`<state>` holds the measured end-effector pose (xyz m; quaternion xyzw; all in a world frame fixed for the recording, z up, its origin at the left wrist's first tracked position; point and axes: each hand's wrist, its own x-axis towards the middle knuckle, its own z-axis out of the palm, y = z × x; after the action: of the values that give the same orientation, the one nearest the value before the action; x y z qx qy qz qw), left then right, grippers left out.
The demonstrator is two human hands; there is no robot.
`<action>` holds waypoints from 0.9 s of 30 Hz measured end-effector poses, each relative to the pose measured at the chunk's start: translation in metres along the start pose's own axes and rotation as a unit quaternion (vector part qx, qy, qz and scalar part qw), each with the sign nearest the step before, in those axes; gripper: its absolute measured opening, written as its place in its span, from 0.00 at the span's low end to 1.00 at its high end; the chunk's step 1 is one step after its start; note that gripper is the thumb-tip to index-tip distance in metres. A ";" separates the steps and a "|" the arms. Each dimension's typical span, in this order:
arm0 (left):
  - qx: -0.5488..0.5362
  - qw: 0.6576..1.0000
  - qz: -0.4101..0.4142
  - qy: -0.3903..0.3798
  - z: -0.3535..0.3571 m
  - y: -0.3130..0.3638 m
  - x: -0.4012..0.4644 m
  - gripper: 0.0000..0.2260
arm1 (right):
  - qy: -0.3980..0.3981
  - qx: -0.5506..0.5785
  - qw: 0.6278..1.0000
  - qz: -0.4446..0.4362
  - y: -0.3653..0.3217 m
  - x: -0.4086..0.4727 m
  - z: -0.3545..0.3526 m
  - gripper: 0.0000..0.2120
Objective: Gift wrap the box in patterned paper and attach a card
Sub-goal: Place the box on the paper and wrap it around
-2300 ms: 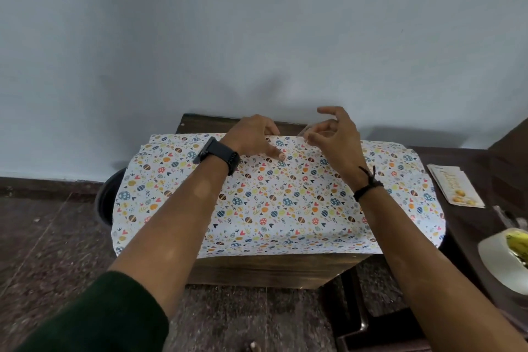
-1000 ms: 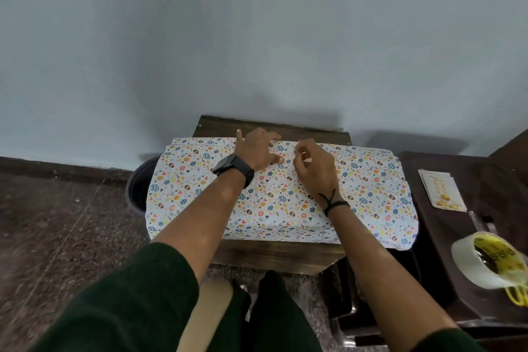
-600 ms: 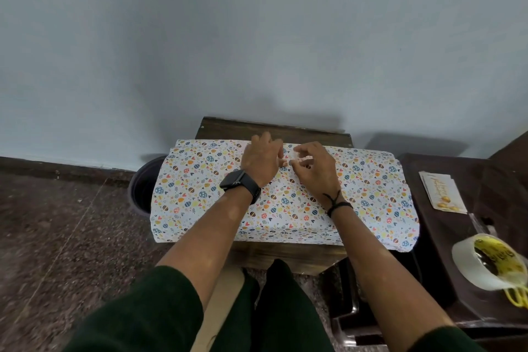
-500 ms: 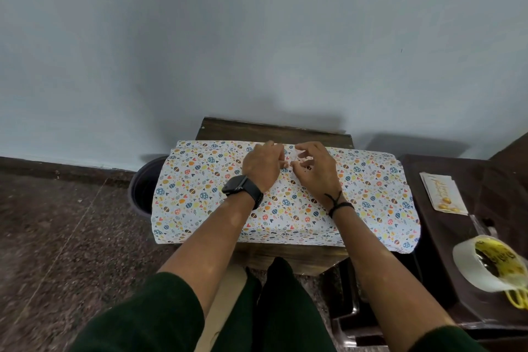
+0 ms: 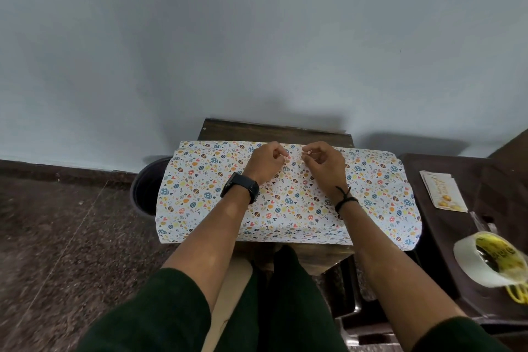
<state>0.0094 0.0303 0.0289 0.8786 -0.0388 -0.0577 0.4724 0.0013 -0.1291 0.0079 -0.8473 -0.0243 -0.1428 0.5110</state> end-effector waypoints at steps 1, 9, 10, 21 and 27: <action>-0.006 1.000 -0.004 -0.004 -0.002 0.000 0.001 0.07 | -0.009 0.023 1.000 0.019 -0.002 0.002 -0.001 0.06; 0.055 0.998 0.032 -0.009 0.001 -0.005 0.000 0.12 | -0.107 0.067 0.990 0.064 -0.014 0.018 -0.009 0.10; 0.070 0.997 0.032 -0.007 0.002 -0.005 0.000 0.14 | -0.123 0.053 0.989 0.064 -0.017 0.020 -0.008 0.10; 0.079 0.997 0.024 0.009 0.003 -0.008 0.002 0.16 | -0.147 -0.074 0.986 0.008 -0.028 0.025 0.009 0.14; 0.078 0.997 0.016 0.010 0.003 -0.006 0.003 0.16 | -0.149 -0.087 0.985 -0.001 -0.029 0.026 0.011 0.15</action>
<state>0.0122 0.0305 0.0222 0.9126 -0.0528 -0.0377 0.4036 0.0230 -0.1086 0.0345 -0.9003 -0.0890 -0.0168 0.4258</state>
